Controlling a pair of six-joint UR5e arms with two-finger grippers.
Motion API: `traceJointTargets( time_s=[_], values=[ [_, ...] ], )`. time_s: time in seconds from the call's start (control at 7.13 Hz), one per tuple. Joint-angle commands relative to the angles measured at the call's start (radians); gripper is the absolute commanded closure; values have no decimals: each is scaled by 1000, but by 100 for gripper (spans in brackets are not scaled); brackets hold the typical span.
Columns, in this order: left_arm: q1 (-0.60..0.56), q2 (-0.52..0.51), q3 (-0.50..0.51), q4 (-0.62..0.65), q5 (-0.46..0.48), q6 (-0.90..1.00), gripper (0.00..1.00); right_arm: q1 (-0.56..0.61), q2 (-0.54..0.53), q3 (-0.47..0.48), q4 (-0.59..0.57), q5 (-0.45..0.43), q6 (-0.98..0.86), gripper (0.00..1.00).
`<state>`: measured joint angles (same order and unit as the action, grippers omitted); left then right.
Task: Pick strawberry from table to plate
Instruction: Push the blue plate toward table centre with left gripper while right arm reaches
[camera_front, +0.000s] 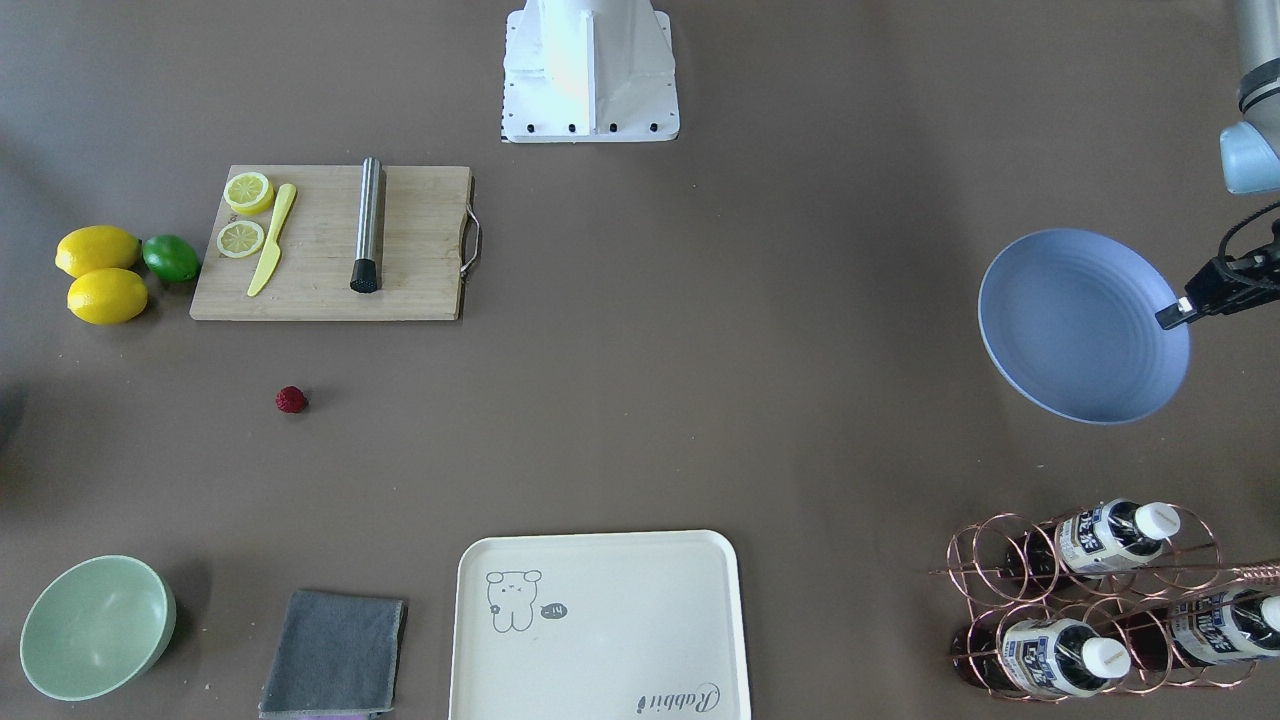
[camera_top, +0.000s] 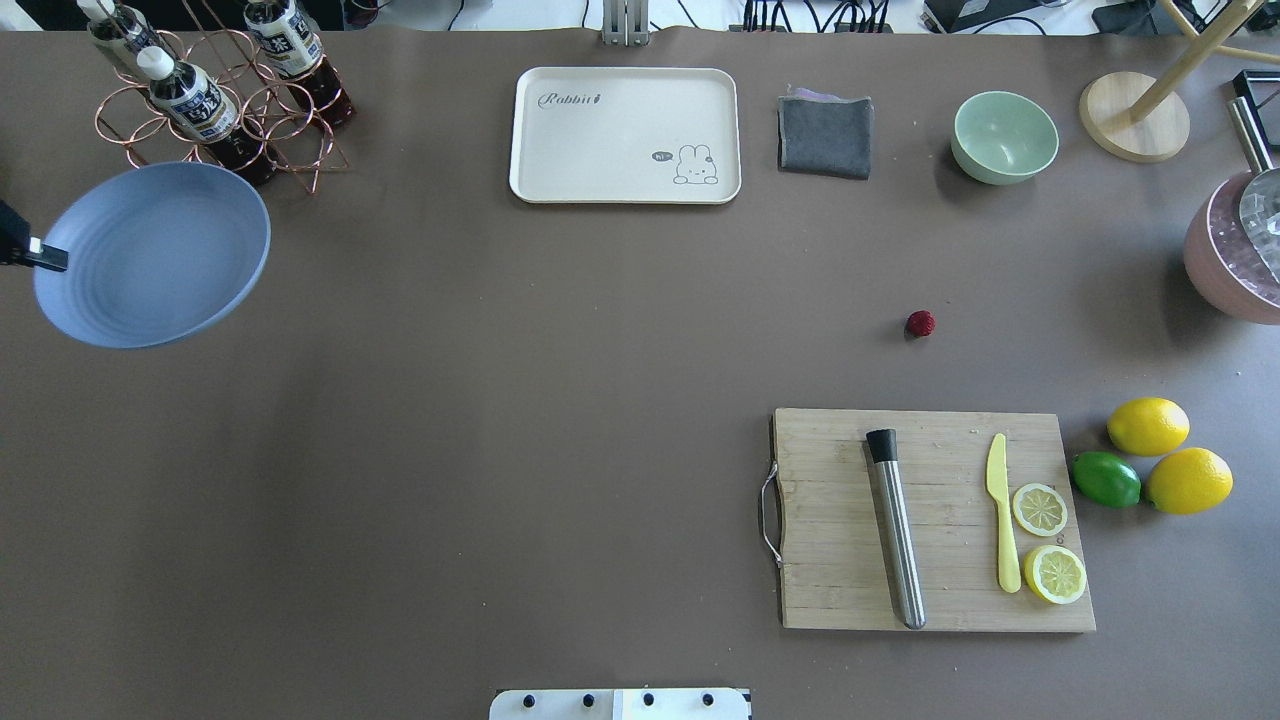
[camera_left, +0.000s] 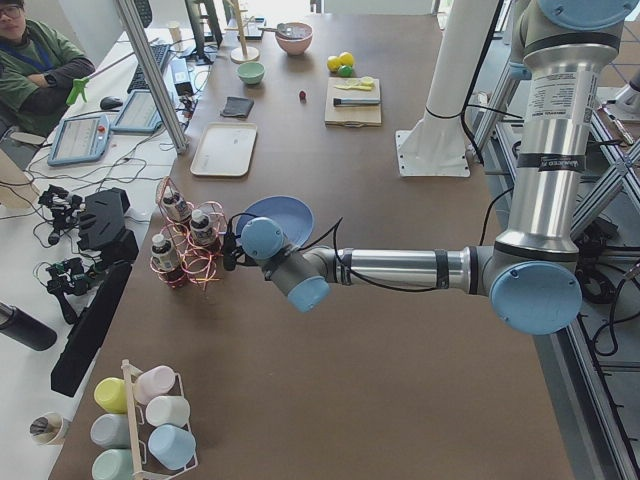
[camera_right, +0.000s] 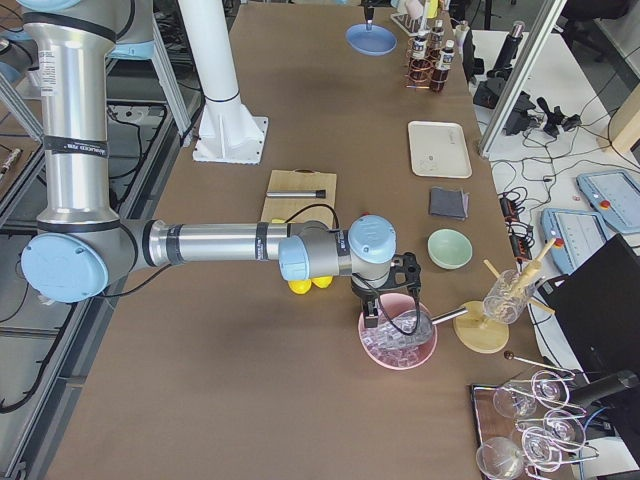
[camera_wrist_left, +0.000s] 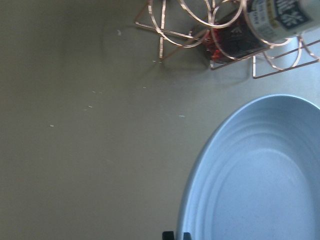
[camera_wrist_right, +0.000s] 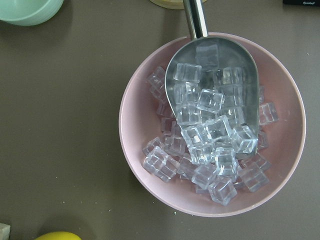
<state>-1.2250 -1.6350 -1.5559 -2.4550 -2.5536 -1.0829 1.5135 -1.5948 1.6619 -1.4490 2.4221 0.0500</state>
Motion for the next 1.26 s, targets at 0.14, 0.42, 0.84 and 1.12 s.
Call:
traceJointTargets(
  time_s=[0.14,0.42,0.84,1.12],
  values=[
    [339,-76,-179,-13,325,-392,100,-53,38,-8,88,-5,78,0],
    [525,-187,-177,29,554,-521,100,-161,134,1,93,-5,285,0],
    [686,-376,-173,254,765,-575,100,-303,217,-1,169,-59,508,0],
    [719,-407,-168,323,818,-574,100,-398,257,-8,191,-124,617,0]
  ],
)
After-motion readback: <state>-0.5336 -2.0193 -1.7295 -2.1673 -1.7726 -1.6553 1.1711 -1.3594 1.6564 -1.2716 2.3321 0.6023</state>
